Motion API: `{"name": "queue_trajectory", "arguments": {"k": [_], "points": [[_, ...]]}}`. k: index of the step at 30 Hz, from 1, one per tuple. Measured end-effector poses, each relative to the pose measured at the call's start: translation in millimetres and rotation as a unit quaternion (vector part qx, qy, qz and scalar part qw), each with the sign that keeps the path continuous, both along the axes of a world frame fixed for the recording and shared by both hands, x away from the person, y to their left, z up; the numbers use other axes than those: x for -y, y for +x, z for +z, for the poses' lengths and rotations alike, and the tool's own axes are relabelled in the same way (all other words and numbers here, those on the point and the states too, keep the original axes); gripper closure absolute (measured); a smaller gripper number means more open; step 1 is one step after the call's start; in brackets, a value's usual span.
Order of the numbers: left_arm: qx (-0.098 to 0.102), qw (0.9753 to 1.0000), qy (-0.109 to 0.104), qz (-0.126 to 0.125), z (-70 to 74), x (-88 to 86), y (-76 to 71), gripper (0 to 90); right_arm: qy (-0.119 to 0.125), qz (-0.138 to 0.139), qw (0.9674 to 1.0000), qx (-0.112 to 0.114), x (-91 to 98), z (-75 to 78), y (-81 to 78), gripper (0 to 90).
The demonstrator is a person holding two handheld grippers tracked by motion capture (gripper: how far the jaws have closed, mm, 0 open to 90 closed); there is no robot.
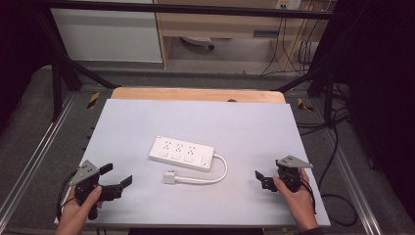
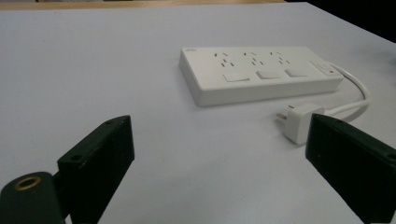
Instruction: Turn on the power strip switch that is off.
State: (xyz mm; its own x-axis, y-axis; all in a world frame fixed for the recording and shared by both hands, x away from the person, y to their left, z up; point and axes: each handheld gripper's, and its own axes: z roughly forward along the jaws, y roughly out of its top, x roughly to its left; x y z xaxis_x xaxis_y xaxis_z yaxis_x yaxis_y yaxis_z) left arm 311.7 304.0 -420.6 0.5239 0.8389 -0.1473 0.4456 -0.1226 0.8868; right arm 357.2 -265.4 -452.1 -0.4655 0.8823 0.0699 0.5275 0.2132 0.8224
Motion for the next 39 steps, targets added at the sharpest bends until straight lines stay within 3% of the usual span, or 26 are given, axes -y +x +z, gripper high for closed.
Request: {"name": "queue_trajectory", "arguments": {"k": [8,13,23,39], "points": [[-0.001,1.0000,-0.003,0.007,1.2,0.6,0.2,8.5,-0.006,0.004,1.0000,-0.001,-1.8,0.0,-0.2,5.1],[-0.005,0.9997,-0.024,0.002,4.1,-0.2,-0.2,8.1,-0.003,-0.002,1.0000,0.001,-0.8,1.1,-0.7,5.0],[0.003,0.9997,-0.013,-0.020,8.5,5.7,4.6,7.3,-0.001,0.000,1.0000,0.001,-2.0,3.4,-1.6,4.2],[0.010,0.9998,-0.011,-0.010,31.5,10.8,19.9,7.3,0.010,-0.001,0.9999,0.002,-0.9,5.3,-3.4,4.2]]}}
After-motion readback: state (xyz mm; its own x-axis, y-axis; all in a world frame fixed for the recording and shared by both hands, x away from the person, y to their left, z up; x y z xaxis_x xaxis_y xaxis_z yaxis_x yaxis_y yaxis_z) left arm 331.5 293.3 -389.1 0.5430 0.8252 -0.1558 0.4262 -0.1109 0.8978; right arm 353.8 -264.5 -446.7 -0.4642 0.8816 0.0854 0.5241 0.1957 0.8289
